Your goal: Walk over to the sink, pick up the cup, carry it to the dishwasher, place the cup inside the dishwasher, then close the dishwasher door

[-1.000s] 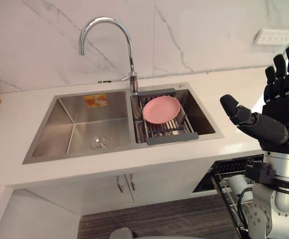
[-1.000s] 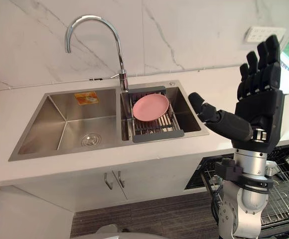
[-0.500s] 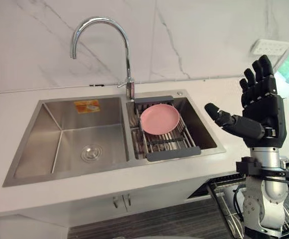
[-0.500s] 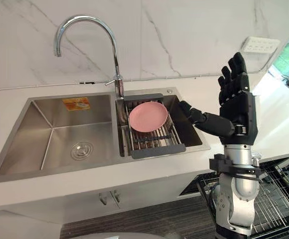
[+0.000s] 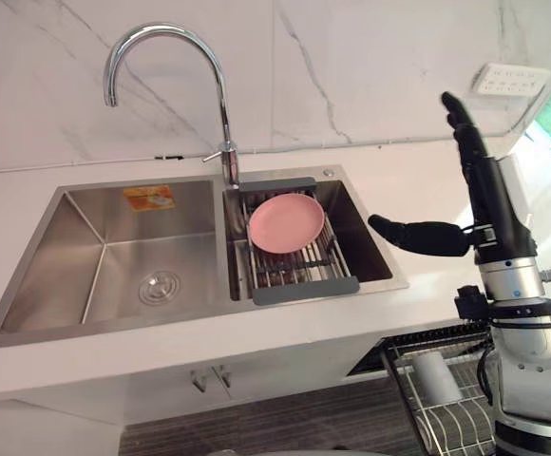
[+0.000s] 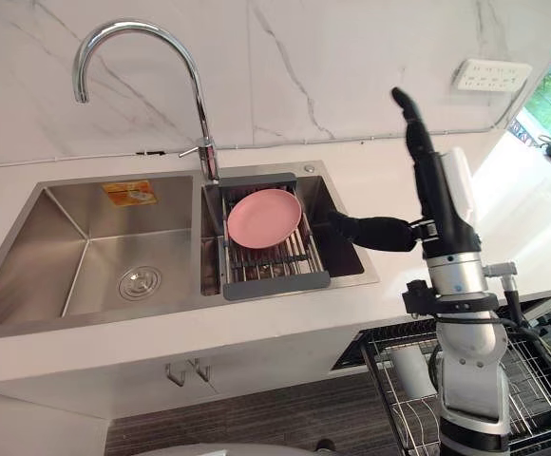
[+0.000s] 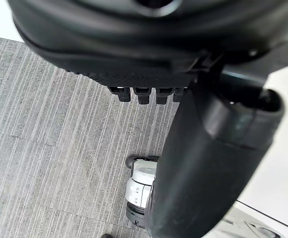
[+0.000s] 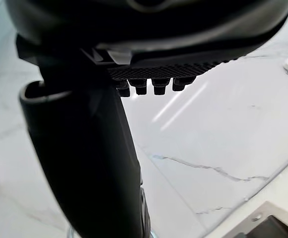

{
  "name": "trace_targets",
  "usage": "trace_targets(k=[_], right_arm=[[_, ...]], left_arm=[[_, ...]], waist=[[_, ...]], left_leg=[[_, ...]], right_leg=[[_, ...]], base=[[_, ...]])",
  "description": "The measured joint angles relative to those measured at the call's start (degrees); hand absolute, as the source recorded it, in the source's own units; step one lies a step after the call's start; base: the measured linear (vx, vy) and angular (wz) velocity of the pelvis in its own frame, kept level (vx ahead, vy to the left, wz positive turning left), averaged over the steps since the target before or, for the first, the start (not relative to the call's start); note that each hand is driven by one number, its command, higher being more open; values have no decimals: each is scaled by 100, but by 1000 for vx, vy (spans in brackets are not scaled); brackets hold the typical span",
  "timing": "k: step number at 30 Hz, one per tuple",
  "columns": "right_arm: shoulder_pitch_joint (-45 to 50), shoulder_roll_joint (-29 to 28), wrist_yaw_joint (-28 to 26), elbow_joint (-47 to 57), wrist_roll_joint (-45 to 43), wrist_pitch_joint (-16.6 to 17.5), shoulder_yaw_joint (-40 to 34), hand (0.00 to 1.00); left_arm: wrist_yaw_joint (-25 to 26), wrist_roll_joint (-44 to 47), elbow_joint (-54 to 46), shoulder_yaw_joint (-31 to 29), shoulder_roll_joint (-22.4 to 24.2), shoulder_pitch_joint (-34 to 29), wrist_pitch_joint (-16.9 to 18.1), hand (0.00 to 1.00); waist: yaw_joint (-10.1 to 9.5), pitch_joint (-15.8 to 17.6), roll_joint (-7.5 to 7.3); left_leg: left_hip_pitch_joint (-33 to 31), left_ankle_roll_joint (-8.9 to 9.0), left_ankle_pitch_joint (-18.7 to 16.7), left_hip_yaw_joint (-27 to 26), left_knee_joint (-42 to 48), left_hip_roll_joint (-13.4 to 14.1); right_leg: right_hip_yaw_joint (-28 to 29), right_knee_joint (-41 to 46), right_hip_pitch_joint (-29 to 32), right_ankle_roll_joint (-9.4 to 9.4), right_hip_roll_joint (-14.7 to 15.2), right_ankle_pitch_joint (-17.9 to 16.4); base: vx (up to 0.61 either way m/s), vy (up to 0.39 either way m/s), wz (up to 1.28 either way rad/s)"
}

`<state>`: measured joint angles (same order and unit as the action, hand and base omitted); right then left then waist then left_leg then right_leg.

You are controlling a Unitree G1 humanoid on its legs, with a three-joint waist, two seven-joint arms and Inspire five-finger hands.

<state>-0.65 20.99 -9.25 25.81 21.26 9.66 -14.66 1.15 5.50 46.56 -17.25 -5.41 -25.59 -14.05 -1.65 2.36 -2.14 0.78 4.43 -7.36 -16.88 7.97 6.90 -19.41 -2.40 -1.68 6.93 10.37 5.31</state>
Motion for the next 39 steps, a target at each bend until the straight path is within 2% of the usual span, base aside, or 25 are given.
trace_targets(k=[6, 13, 15, 20, 29, 39], right_arm=[[-427, 71, 53, -875, 1213, 64, 633, 100], [-1194, 198, 50, -1812, 2266, 26, 1556, 100], [-1433, 202, 147, -2147, 2829, -112, 1825, 100], [-1778, 197, 298, -2821, 3570, -498, 2303, 100], [-1960, 168, 274, -3764, 3996, -787, 2804, 100], [-2158, 152, 377, -4096, 4378, -852, 2919, 100]], left_arm=[[45, -5, 17, 27, -128, 33, -48, 100], [141, -251, 86, 311, -267, 226, -53, 100], [158, -188, 131, 308, -270, 253, -76, 100], [273, 2, 368, 276, -306, 412, -136, 100], [294, 25, 575, 266, -367, 506, -136, 100], [294, 190, 764, 310, -412, 629, -136, 100]], waist=[[-40, -84, -112], [-167, -95, -127], [-197, -98, -131], [-247, -102, -134], [-298, -106, -132], [-325, -88, -104]], left_leg=[[-30, -57, 155, 108, -144, -57], [-29, -83, 361, 344, -392, -136], [-27, -93, 385, 413, -406, -160], [-21, -99, 603, 564, -661, -206], [133, -118, 1067, 691, -1293, -325], [134, -109, 1095, 701, -1320, -324]], right_leg=[[-143, -60, -3, 2, 21, 7], [-385, -82, -54, -12, 54, 43], [-447, -143, -119, -11, 62, 67], [-583, -168, -128, -17, 69, 88], [-740, -245, -108, -11, 73, 104], [-743, -255, -113, -13, 72, 105]], base=[[-5, -7, 10], [-17, -2, 20], [-46, 2, 14], [-58, -5, 17], [-68, -3, 8], [-21, 3, 0]])
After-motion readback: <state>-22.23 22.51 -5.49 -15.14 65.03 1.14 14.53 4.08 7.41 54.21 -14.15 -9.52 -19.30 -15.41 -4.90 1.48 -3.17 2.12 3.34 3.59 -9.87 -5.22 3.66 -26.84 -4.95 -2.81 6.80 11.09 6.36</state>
